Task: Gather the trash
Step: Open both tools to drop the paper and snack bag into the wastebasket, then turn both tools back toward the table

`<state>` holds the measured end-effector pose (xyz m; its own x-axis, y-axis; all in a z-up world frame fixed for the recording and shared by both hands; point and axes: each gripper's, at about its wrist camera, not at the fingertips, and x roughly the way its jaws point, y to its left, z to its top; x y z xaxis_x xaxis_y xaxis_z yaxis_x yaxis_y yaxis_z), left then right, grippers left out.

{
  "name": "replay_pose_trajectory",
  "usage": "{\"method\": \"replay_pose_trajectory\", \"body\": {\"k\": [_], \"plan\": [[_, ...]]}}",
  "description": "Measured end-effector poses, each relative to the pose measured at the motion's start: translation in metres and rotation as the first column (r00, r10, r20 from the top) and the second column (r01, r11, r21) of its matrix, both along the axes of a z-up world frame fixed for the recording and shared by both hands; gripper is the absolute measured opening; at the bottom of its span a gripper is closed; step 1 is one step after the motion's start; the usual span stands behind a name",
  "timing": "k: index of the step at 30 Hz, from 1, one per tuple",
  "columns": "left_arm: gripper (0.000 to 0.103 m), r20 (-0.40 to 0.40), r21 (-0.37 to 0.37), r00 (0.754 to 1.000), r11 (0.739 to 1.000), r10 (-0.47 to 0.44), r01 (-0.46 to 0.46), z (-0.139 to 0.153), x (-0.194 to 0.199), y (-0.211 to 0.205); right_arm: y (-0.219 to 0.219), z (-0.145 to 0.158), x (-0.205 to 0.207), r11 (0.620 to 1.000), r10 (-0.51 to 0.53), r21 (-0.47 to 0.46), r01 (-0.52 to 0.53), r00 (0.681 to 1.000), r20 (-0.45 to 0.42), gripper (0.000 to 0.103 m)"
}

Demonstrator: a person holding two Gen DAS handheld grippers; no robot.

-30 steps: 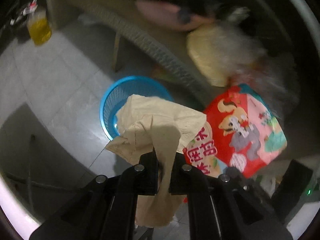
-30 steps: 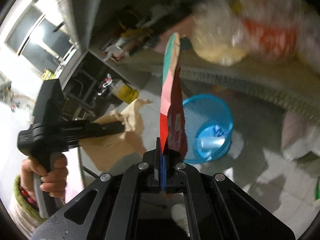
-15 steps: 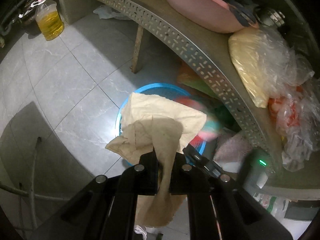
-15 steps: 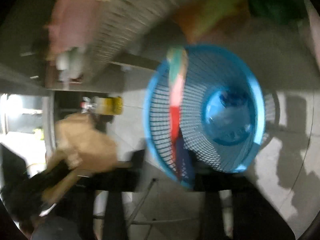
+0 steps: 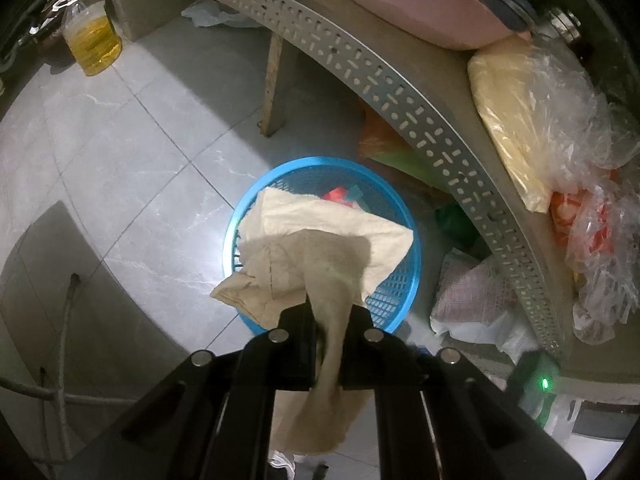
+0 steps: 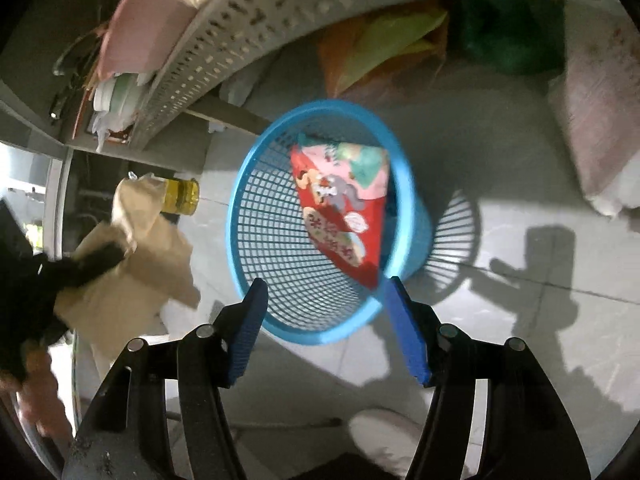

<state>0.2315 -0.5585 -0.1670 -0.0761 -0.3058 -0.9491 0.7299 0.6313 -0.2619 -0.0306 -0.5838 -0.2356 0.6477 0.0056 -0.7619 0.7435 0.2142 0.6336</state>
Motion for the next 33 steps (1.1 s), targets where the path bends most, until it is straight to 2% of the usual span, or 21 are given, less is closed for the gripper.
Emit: {"method": "replay_pose_trajectory", "body": {"k": [1, 2, 3, 5, 7, 11, 17, 23, 28, 33], "plan": [[0.008, 0.000, 0.002, 1.000, 1.000, 0.002, -0.002, -0.001, -0.001, -0.005, 0.001, 0.002, -0.007, 1.000, 0.000, -0.009, -0.001, 1.000, -0.005, 0.060], [0.013, -0.003, 0.001, 1.000, 1.000, 0.005, -0.005, -0.003, -0.002, -0.011, 0.002, 0.004, -0.010, 1.000, 0.001, -0.017, -0.001, 1.000, -0.010, 0.060], [0.029, -0.010, 0.011, 1.000, 1.000, 0.002, -0.002, -0.007, -0.002, -0.016, 0.004, 0.006, -0.015, 1.000, 0.002, -0.030, -0.003, 1.000, -0.021, 0.060], [0.052, -0.014, 0.057, 1.000, 0.998, 0.008, -0.008, -0.012, -0.003, -0.024, 0.005, 0.007, -0.012, 0.998, 0.012, -0.056, -0.014, 0.999, -0.038, 0.059], [0.054, 0.004, 0.051, 0.999, 0.998, 0.039, -0.039, -0.008, -0.002, -0.024, 0.007, 0.011, -0.016, 0.995, 0.025, -0.090, -0.030, 0.998, -0.058, 0.059], [0.058, 0.012, 0.026, 0.999, 0.999, 0.031, -0.032, 0.007, -0.006, -0.018, 0.010, 0.011, -0.018, 0.993, 0.041, -0.112, -0.048, 0.997, -0.071, 0.059], [0.058, 0.034, -0.041, 0.999, 0.999, 0.019, -0.017, 0.052, -0.011, 0.014, 0.022, 0.019, -0.019, 0.986, 0.076, -0.141, -0.086, 0.994, -0.074, 0.059], [0.060, 0.065, -0.144, 0.998, 0.989, -0.004, 0.013, 0.118, -0.021, 0.084, 0.034, 0.042, -0.024, 0.973, 0.116, -0.192, -0.127, 0.991, -0.065, 0.059], [0.063, 0.120, -0.201, 0.993, 0.980, 0.008, 0.016, 0.162, -0.041, 0.149, 0.048, 0.061, -0.030, 0.957, 0.159, -0.235, -0.172, 0.985, -0.073, 0.059], [0.072, 0.171, -0.309, 0.984, 0.951, 0.054, 0.001, 0.201, -0.074, 0.218, 0.063, 0.078, -0.039, 0.937, 0.195, -0.277, -0.212, 0.977, -0.086, 0.060]]}}
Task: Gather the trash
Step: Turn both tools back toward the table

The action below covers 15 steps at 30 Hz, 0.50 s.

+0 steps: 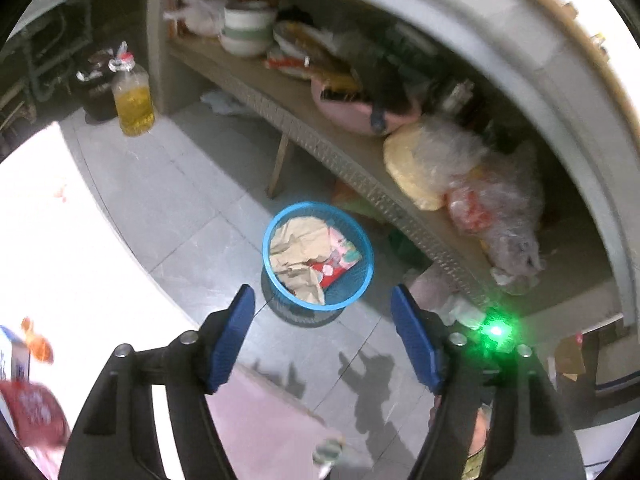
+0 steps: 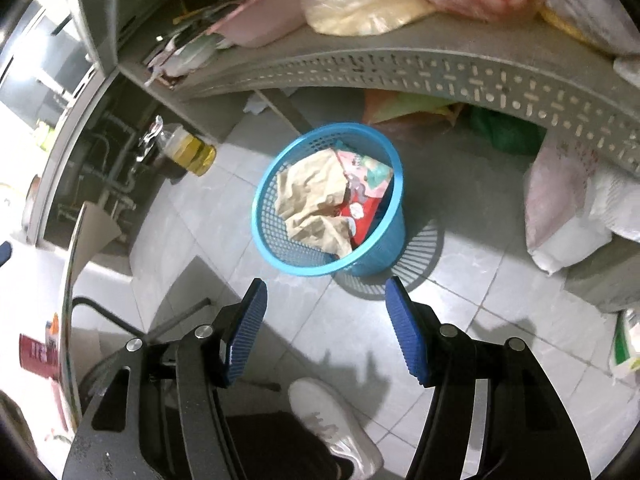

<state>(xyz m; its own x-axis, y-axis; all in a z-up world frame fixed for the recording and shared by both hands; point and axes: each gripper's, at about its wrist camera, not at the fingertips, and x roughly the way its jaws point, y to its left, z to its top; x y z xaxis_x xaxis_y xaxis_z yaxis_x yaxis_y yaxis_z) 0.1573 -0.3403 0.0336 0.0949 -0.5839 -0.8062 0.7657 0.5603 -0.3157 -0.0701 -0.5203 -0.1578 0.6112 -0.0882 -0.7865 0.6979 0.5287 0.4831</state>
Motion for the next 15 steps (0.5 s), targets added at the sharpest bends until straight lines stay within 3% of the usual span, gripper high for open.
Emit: {"method": "replay_pose_trajectory", "body": {"k": [8, 15], "plan": [[0.075, 0.060, -0.156, 0.995, 0.986, 0.074, -0.064, 0.020, -0.042, 0.094, 0.025, 0.047, -0.010, 0.998, 0.046, -0.052, -0.043, 0.998, 0.053, 0.067], [0.077, 0.128, -0.197, 0.978, 0.971, 0.164, -0.137, 0.022, -0.058, 0.173, 0.068, 0.094, 0.011, 0.974, 0.185, -0.155, -0.167, 0.977, 0.109, 0.073]]}}
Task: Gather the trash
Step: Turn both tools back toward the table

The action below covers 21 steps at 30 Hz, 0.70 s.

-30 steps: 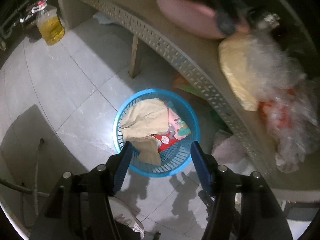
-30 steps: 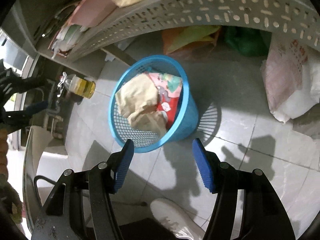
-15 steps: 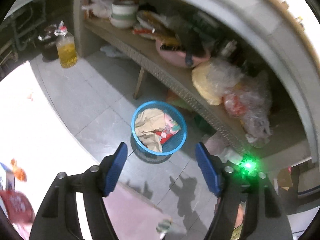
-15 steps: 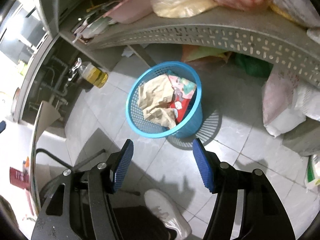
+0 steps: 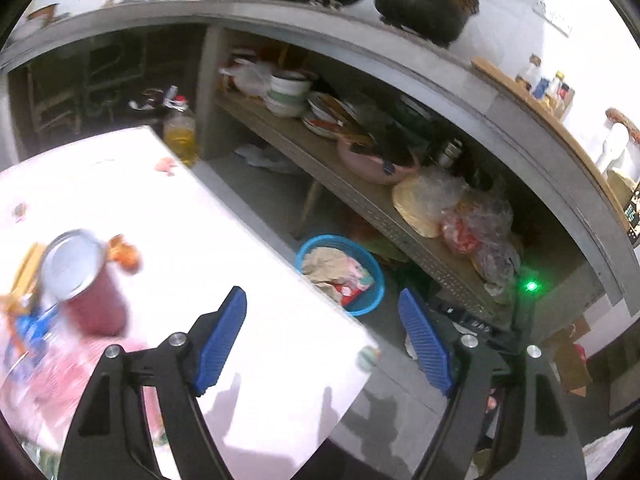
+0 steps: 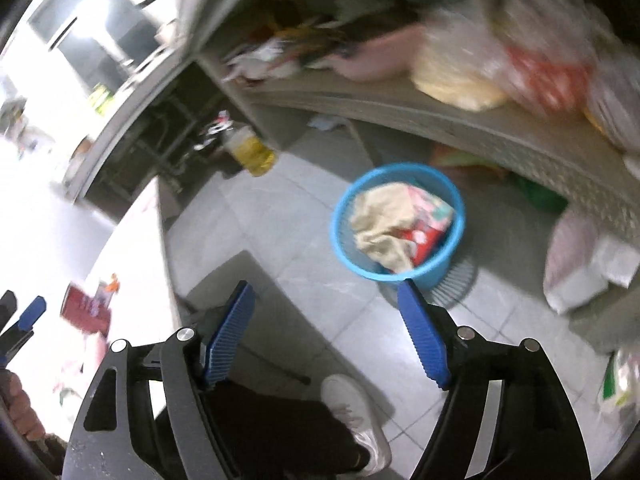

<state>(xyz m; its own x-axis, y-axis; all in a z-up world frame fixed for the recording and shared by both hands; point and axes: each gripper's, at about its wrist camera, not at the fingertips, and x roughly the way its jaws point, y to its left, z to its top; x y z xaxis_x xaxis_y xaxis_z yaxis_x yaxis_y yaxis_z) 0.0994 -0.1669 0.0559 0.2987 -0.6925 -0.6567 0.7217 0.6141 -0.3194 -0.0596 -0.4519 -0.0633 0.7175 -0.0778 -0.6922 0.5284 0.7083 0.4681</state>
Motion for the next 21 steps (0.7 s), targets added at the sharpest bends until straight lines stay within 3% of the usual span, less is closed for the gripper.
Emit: {"method": "replay_pose_trajectory", "body": {"k": [6, 11, 15, 21], "plan": [[0.079, 0.023, -0.051, 0.989, 0.989, 0.143, -0.142, -0.003, -0.004, 0.075, 0.047, 0.035, 0.033, 0.982, 0.180, -0.075, -0.175, 0.982, 0.061, 0.079], [0.079, 0.023, -0.074, 0.970, 0.968, 0.243, -0.240, -0.006, -0.004, 0.128, 0.093, 0.061, 0.066, 0.930, 0.352, -0.147, -0.336, 0.930, 0.104, 0.082], [0.079, 0.064, -0.087, 0.946, 0.946, 0.317, -0.311, -0.003, -0.006, 0.161, 0.137, 0.082, 0.095, 0.859, 0.496, -0.221, -0.461, 0.857, 0.140, 0.088], [0.079, 0.107, -0.072, 0.917, 0.922, 0.385, -0.380, -0.004, -0.009, 0.190, 0.201, 0.089, 0.152, 0.737, 0.670, -0.233, -0.635, 0.731, 0.128, 0.090]]}}
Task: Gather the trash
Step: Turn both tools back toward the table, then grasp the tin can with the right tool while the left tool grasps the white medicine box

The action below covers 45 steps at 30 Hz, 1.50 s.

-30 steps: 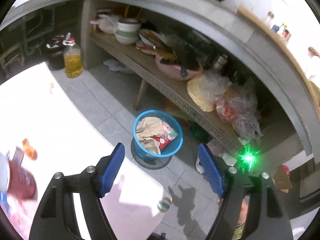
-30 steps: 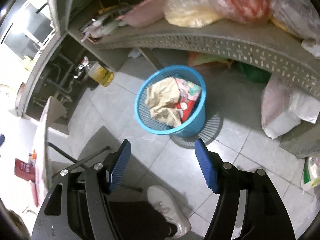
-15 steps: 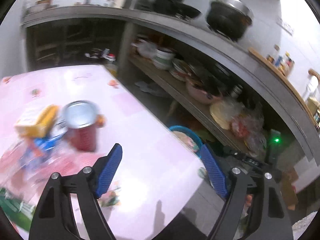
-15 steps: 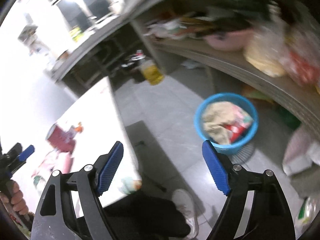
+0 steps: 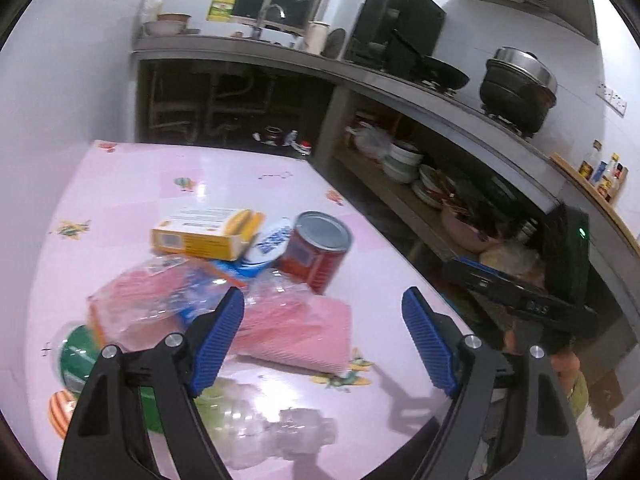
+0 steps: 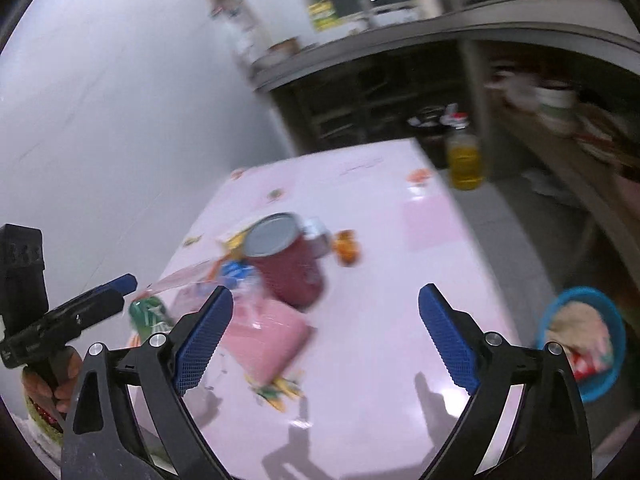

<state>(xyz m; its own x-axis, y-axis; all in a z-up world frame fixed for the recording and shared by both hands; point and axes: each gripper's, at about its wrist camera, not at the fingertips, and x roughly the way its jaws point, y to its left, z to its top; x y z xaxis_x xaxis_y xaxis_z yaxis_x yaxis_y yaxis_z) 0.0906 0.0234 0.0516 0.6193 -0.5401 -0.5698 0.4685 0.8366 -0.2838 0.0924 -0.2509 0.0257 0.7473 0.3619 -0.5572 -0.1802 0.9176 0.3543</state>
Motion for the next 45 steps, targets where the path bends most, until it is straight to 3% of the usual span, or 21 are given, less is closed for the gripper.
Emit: {"method": "replay_pose_trajectory", "body": {"k": [7, 15, 20, 27, 33, 36, 41, 45], "plan": [[0.079, 0.013, 0.043, 0.999, 0.998, 0.046, -0.047, -0.007, 0.000, 0.014, 0.052, -0.016, 0.064, 0.994, 0.107, -0.016, -0.109, 0.990, -0.087, 0.090], [0.079, -0.002, 0.057, 0.997, 0.995, 0.077, -0.076, -0.016, 0.009, 0.028, 0.068, -0.036, 0.105, 0.995, 0.103, -0.002, -0.104, 0.983, -0.153, 0.090], [0.079, -0.014, 0.075, 0.996, 0.993, 0.092, -0.091, -0.017, 0.024, 0.032, 0.075, -0.040, 0.112, 0.994, 0.091, -0.050, -0.100, 0.982, -0.164, 0.070], [0.079, -0.004, 0.141, 0.993, 0.983, 0.117, -0.115, -0.011, 0.051, 0.036, 0.073, -0.038, 0.100, 0.991, 0.062, -0.106, -0.076, 0.989, -0.133, 0.069], [0.079, -0.030, 0.241, 0.997, 0.969, 0.065, -0.056, -0.005, 0.087, 0.025, 0.054, -0.037, 0.090, 0.993, 0.027, -0.110, -0.042, 0.991, -0.129, 0.068], [0.083, -0.059, 0.326, 0.998, 0.945, 0.005, 0.015, -0.009, 0.110, 0.008, 0.044, -0.036, 0.084, 0.995, 0.012, -0.101, -0.026, 0.991, -0.130, 0.068], [0.087, -0.120, 0.397, 0.993, 0.916, -0.008, 0.055, -0.016, 0.148, -0.010, 0.029, -0.034, 0.072, 0.997, -0.009, -0.074, 0.000, 0.993, -0.119, 0.068], [0.087, -0.139, 0.487, 0.988, 0.864, -0.069, 0.129, -0.029, 0.161, -0.037, 0.018, -0.034, 0.069, 0.999, -0.022, -0.052, 0.015, 0.992, -0.121, 0.068]]}}
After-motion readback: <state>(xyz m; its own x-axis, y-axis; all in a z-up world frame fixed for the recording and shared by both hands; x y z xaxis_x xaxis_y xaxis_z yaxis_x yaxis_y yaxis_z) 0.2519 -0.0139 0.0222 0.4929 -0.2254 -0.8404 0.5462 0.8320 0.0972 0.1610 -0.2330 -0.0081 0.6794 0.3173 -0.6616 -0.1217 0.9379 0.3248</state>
